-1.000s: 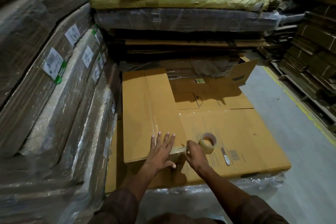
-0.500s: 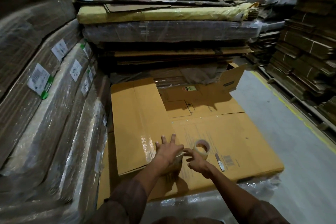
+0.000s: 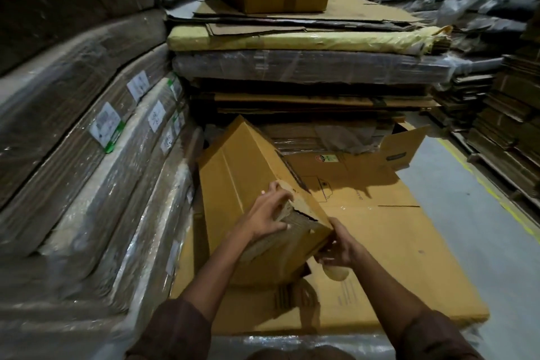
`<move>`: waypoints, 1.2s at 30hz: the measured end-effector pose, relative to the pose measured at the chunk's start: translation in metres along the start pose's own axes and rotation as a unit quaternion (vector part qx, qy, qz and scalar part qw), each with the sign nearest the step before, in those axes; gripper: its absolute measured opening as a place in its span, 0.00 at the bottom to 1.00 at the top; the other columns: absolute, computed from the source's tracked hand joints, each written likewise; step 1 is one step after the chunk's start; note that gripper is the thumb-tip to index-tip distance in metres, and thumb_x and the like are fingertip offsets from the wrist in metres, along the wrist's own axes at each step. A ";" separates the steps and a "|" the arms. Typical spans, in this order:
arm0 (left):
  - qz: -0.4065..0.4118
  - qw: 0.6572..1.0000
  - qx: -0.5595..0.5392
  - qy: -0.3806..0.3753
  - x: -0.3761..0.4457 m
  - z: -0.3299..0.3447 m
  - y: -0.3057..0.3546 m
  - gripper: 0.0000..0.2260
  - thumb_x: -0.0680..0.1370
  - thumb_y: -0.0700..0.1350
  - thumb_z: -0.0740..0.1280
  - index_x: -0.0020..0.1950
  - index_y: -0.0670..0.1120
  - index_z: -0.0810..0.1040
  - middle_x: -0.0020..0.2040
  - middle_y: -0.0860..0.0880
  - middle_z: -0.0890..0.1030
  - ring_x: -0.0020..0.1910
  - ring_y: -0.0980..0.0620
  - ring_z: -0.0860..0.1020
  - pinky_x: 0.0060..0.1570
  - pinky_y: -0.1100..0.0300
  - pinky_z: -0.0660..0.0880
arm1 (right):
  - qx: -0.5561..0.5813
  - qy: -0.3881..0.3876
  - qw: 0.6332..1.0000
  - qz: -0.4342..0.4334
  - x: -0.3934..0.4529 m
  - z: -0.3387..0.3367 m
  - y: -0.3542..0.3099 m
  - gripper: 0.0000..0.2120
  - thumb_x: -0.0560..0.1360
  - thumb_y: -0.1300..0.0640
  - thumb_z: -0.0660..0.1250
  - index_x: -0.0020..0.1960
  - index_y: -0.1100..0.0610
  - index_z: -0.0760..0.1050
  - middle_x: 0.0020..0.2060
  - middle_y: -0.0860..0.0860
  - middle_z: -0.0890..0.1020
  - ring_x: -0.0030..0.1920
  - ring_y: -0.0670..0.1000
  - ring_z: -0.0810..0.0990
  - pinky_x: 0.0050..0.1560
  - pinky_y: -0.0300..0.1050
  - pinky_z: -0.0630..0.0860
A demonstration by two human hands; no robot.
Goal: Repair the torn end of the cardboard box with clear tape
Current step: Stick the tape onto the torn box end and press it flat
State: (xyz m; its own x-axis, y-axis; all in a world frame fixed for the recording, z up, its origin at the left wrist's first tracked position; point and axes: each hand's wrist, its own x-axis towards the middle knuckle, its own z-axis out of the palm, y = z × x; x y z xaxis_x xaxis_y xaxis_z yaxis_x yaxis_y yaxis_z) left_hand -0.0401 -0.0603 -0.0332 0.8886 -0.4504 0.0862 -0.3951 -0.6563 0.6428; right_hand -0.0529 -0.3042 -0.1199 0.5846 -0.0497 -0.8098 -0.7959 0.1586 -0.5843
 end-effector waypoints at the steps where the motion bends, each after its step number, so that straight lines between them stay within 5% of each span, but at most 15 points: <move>1: -0.005 0.999 -0.035 0.031 -0.009 0.002 -0.005 0.27 0.69 0.44 0.80 0.64 0.48 0.74 0.76 0.42 0.67 0.78 0.44 0.60 0.74 0.47 0.64 | 0.011 0.003 1.000 -0.016 -0.003 0.004 -0.011 0.35 0.73 0.34 0.63 0.66 0.62 0.74 0.57 0.61 0.77 0.54 0.64 0.79 0.50 0.58 0.79; 6: -0.082 0.978 -0.130 0.139 -0.050 0.016 -0.030 0.26 0.66 0.40 0.83 0.57 0.52 0.74 0.77 0.52 0.60 0.73 0.54 0.62 0.69 0.64 0.64 | -0.112 0.028 0.992 -0.045 -0.027 0.014 -0.045 0.33 0.76 0.33 0.60 0.67 0.59 0.70 0.58 0.60 0.77 0.56 0.66 0.79 0.56 0.62 0.80; 10: -0.149 0.958 -0.185 0.164 -0.076 0.026 -0.056 0.24 0.65 0.38 0.83 0.52 0.47 0.74 0.73 0.54 0.65 0.71 0.52 0.67 0.58 0.72 0.71 | -0.225 0.033 0.973 -0.041 -0.042 0.034 -0.043 0.43 0.72 0.26 0.62 0.75 0.55 0.63 0.70 0.59 0.72 0.62 0.72 0.75 0.48 0.63 0.80; 12: -0.173 0.948 -0.211 0.162 -0.089 0.031 -0.074 0.24 0.63 0.36 0.83 0.49 0.46 0.73 0.70 0.54 0.68 0.71 0.48 0.70 0.58 0.68 0.74 | -0.274 0.022 0.960 -0.055 -0.044 0.044 -0.035 0.45 0.72 0.26 0.64 0.76 0.56 0.63 0.72 0.60 0.72 0.63 0.71 0.76 0.46 0.62 0.81; 17: -0.153 0.953 -0.229 0.124 -0.120 0.035 -0.107 0.19 0.66 0.33 0.81 0.46 0.44 0.73 0.72 0.57 0.66 0.75 0.47 0.68 0.66 0.51 0.76 | -0.397 0.014 0.917 -0.034 -0.054 0.062 -0.014 0.34 0.80 0.35 0.60 0.71 0.63 0.70 0.64 0.61 0.79 0.58 0.62 0.82 0.56 0.64 0.81; 21: -0.165 0.950 -0.252 0.084 -0.125 0.027 -0.108 0.17 0.70 0.30 0.77 0.54 0.32 0.75 0.77 0.53 0.62 0.77 0.49 0.62 0.68 0.57 0.72 | -0.483 0.063 0.873 -0.028 -0.073 0.078 -0.009 0.30 0.83 0.38 0.56 0.70 0.63 0.70 0.65 0.61 0.78 0.59 0.62 0.81 0.59 0.61 0.80; 25: -0.190 0.945 -0.258 0.066 -0.126 0.022 -0.103 0.10 0.76 0.37 0.74 0.55 0.37 0.79 0.81 0.45 0.58 0.78 0.54 0.58 0.73 0.54 0.68 | -0.526 0.179 0.815 -0.161 -0.068 0.094 0.000 0.28 0.81 0.43 0.65 0.72 0.59 0.64 0.68 0.60 0.75 0.66 0.63 0.75 0.66 0.60 0.74; 28: -0.200 0.954 -0.204 0.086 -0.133 0.023 -0.103 0.07 0.78 0.50 0.72 0.53 0.49 0.82 0.80 0.46 0.62 0.78 0.54 0.61 0.72 0.46 0.70 | -0.521 0.167 0.797 -0.257 -0.064 0.107 0.018 0.44 0.73 0.37 0.72 0.79 0.53 0.54 0.75 0.60 0.65 0.73 0.64 0.67 0.70 0.62 0.69; 31: -0.212 0.964 -0.121 0.102 -0.135 0.024 -0.102 0.14 0.76 0.58 0.69 0.57 0.52 0.83 0.80 0.53 0.63 0.72 0.50 0.73 0.62 0.45 0.78 | -0.540 0.166 0.781 -0.266 -0.063 0.119 0.046 0.56 0.67 0.26 0.69 0.81 0.51 0.45 0.81 0.62 0.44 0.79 0.66 0.53 0.73 0.66 0.60; 36: -0.253 0.962 -0.003 0.103 -0.130 0.027 -0.077 0.08 0.81 0.51 0.67 0.57 0.50 0.81 0.80 0.54 0.62 0.65 0.46 0.77 0.56 0.48 0.79 | -0.578 0.183 0.746 -0.276 -0.057 0.121 0.061 0.52 0.71 0.23 0.60 0.81 0.53 0.43 0.80 0.64 0.37 0.79 0.67 0.47 0.72 0.68 0.57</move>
State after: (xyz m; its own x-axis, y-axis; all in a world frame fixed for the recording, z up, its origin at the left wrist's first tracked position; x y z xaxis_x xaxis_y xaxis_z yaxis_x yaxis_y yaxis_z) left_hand -0.1311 0.0328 -0.1144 0.9943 0.0560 -0.0902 0.1013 -0.7558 0.6469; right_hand -0.1158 -0.1726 -0.1029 0.9597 -0.0929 -0.2653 -0.1782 -0.9309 -0.3187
